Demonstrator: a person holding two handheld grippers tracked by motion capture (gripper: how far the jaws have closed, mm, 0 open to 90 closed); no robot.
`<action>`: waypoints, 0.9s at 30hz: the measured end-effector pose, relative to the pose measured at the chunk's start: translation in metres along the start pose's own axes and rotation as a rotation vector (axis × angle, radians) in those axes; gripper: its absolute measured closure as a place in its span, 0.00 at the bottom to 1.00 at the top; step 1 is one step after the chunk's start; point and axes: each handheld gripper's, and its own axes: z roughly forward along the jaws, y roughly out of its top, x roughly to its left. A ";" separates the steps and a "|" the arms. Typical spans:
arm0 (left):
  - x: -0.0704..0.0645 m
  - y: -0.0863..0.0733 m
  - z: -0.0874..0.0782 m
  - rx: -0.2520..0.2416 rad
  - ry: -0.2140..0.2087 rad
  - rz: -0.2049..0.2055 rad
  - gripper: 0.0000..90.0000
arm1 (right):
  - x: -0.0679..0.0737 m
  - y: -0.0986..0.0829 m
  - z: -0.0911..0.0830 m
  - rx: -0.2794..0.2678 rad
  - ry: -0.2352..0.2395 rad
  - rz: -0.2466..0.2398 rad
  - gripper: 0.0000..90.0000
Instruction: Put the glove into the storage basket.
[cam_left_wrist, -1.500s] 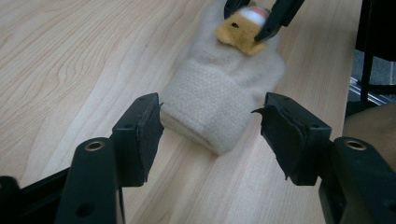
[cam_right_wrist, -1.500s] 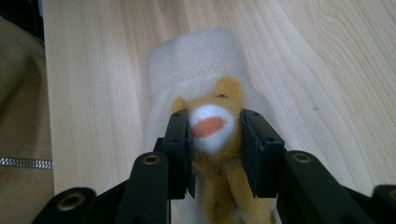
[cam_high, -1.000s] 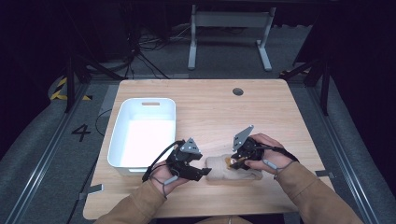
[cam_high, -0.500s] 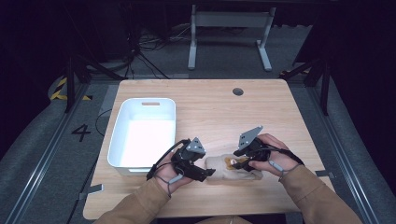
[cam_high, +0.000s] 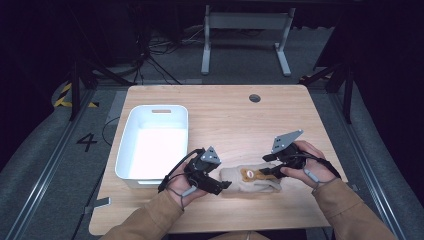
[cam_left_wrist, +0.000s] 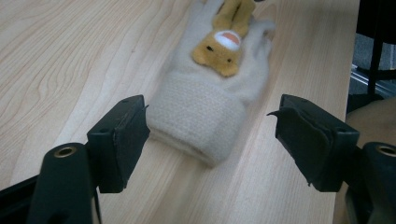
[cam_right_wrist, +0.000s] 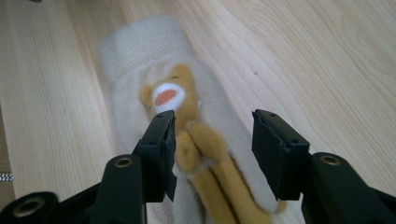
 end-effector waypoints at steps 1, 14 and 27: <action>0.000 0.000 -0.001 -0.006 0.001 -0.001 0.28 | -0.002 -0.002 -0.002 -0.003 0.000 0.022 0.56; -0.004 0.008 0.001 -0.033 -0.031 0.017 0.17 | -0.023 -0.037 -0.019 -0.022 -0.130 0.165 0.48; -0.007 0.024 0.004 -0.068 -0.030 0.104 0.10 | -0.029 -0.080 -0.032 -0.116 -0.123 0.263 0.40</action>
